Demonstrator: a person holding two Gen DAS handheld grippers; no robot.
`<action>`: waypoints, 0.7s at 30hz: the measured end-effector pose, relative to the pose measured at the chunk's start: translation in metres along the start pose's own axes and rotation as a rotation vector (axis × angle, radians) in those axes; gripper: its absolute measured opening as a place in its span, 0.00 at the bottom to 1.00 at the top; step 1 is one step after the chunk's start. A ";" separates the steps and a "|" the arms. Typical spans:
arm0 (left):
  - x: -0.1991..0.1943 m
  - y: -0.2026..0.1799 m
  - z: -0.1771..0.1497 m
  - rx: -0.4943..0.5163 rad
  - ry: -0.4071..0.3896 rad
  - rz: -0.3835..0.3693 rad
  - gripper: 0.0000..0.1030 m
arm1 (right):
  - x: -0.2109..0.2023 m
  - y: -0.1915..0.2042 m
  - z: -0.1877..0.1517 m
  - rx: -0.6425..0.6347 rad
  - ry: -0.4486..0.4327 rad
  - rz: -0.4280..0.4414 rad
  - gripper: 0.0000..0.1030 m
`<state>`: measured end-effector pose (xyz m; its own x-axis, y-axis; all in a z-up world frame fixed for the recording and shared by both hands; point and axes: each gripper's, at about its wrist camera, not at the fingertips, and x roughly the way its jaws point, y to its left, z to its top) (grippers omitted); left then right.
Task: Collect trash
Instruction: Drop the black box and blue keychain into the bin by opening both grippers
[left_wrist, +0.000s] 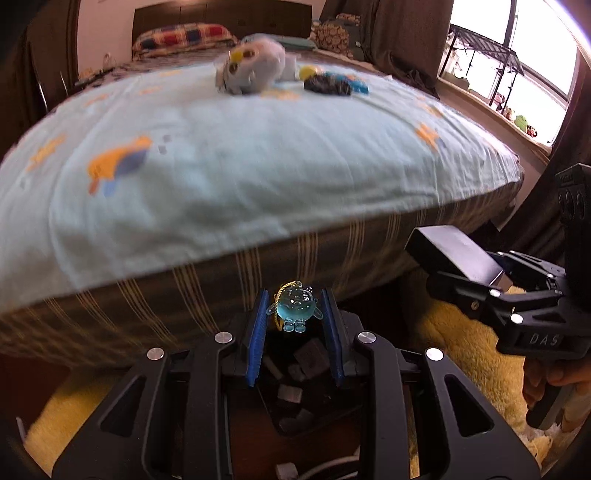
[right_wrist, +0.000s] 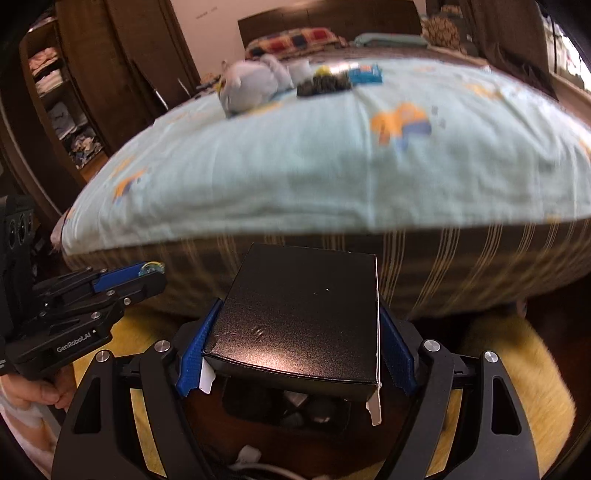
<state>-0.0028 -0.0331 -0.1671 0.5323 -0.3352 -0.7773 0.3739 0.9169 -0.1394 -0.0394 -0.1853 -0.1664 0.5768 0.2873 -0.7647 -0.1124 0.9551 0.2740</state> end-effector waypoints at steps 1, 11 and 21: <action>0.006 0.000 -0.005 -0.010 0.025 -0.008 0.26 | 0.004 -0.001 -0.003 0.010 0.015 0.002 0.77; 0.061 -0.002 -0.049 -0.055 0.242 -0.021 0.26 | 0.051 -0.014 -0.028 0.057 0.148 -0.033 0.77; 0.103 -0.004 -0.076 -0.095 0.356 -0.053 0.26 | 0.085 -0.019 -0.048 0.069 0.237 -0.052 0.78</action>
<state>-0.0077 -0.0550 -0.2934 0.2099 -0.3018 -0.9300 0.3130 0.9219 -0.2285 -0.0270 -0.1759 -0.2647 0.3739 0.2546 -0.8918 -0.0278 0.9642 0.2636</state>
